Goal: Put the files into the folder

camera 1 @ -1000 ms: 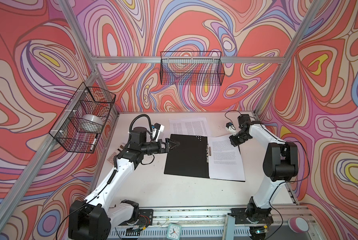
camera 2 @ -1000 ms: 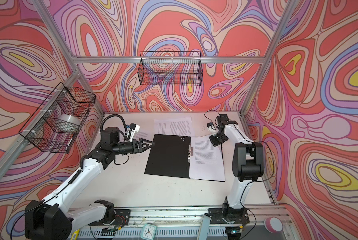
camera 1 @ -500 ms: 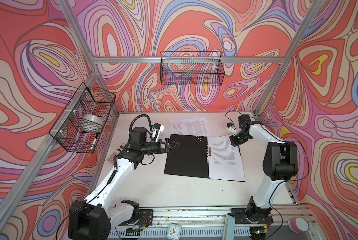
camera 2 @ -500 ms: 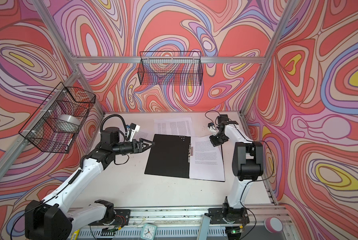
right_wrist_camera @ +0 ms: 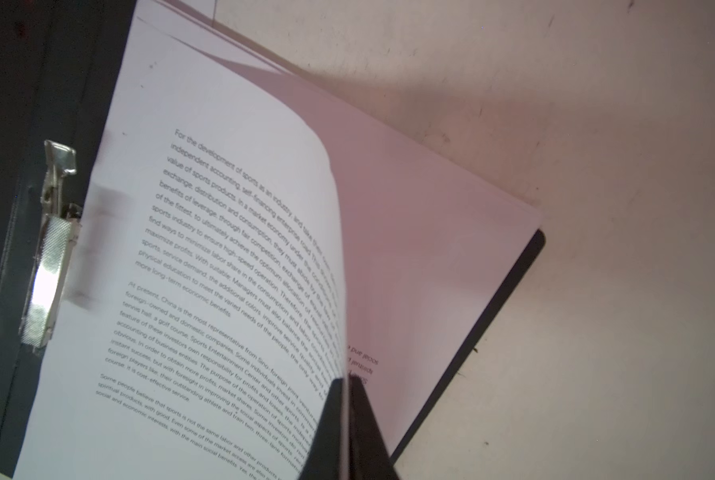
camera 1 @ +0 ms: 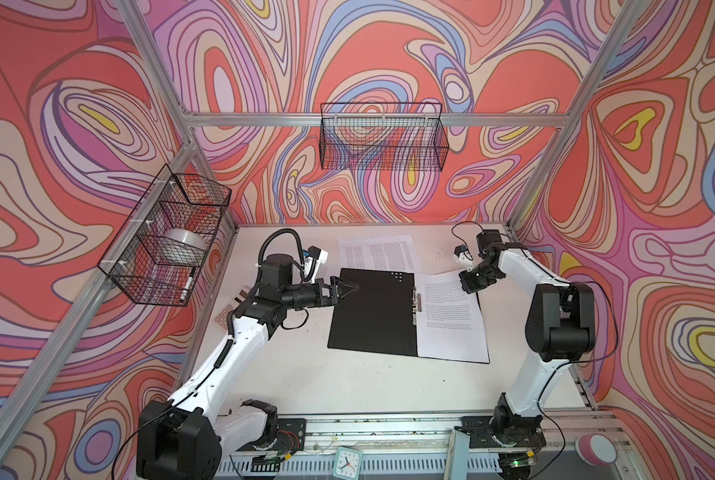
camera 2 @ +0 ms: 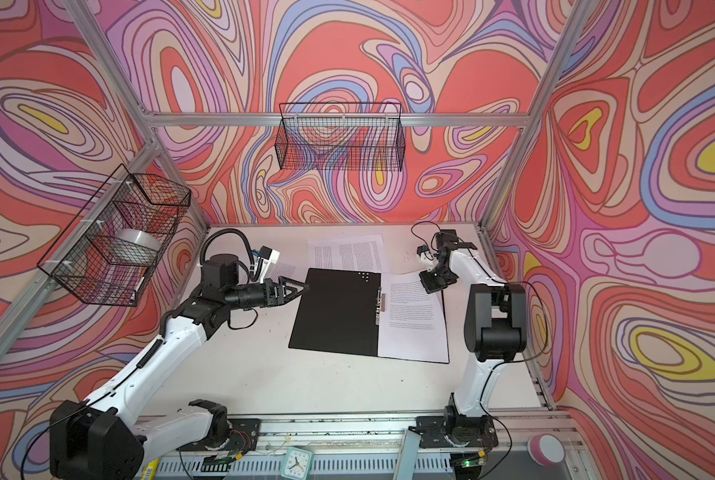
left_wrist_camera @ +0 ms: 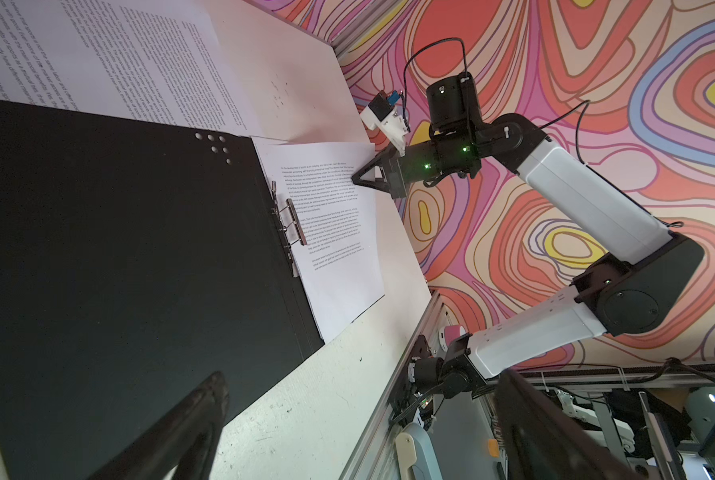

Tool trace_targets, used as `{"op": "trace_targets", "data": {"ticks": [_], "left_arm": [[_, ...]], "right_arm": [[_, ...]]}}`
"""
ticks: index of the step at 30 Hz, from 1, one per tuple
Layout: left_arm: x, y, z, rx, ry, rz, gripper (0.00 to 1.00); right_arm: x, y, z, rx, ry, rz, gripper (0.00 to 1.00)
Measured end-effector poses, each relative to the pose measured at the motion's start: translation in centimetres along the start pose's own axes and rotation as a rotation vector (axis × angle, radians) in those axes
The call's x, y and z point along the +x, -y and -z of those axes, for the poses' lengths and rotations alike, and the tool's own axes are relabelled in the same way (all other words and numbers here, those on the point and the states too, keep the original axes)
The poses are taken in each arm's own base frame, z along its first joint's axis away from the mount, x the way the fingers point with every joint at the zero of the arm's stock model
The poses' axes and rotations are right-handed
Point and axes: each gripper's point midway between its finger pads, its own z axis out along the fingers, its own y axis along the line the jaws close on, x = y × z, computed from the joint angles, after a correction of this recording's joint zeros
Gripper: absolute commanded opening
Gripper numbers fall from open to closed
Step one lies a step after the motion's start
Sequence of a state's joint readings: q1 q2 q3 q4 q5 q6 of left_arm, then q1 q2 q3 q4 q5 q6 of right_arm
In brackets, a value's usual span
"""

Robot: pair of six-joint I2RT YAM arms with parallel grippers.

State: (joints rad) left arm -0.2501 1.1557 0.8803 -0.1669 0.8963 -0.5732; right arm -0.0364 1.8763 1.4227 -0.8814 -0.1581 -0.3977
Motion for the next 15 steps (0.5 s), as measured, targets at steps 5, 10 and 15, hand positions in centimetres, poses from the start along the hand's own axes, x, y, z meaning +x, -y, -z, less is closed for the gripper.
{"op": "trace_targets", "data": {"ticks": [5,10,15], "left_arm": [[0.0,0.01,0.0,0.0,0.0,0.0,1.0],[0.0,0.0,0.0,0.0,0.0,0.0,1.0],[0.0,0.0,0.0,0.0,0.0,0.0,1.0]], "right_arm": [[-0.01,0.09,-0.05,0.001,0.003,-0.004,0.0],[-0.2,0.08,-0.05,-0.001,0.011,-0.012,0.0],[-0.31,0.08,-0.07,-0.002,0.016,-0.02,0.15]]}}
